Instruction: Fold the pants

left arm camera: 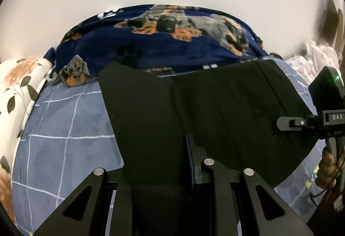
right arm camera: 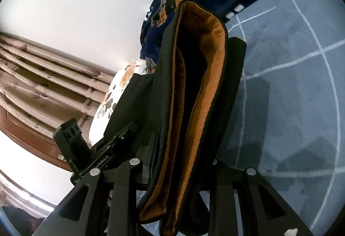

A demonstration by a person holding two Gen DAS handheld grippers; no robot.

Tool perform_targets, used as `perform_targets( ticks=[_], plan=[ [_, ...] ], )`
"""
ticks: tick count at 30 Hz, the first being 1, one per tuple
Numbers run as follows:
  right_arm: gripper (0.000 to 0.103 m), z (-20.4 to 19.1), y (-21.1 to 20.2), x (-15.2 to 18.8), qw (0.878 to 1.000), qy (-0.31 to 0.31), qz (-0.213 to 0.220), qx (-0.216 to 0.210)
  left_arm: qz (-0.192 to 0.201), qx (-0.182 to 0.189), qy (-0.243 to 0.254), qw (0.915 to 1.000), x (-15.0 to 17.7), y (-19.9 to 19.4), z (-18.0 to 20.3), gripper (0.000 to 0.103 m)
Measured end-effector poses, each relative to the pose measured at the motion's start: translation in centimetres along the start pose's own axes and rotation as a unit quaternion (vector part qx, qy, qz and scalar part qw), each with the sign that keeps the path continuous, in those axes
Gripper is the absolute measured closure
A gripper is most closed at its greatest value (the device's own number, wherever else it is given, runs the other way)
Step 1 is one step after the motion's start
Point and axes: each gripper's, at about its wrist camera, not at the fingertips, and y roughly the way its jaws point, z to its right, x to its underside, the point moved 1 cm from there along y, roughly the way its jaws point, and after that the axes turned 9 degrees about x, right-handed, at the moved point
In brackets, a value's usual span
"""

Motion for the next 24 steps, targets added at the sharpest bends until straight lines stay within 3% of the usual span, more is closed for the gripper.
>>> perform_targets(
  ticks=[24],
  plan=[
    [0.079,-0.9,4.6,-4.8,1.0,-0.022,-0.005,0.006,0.011,-0.024,-0.039,0.9989,-3.9,4.8,-6.9,0.082]
  ],
)
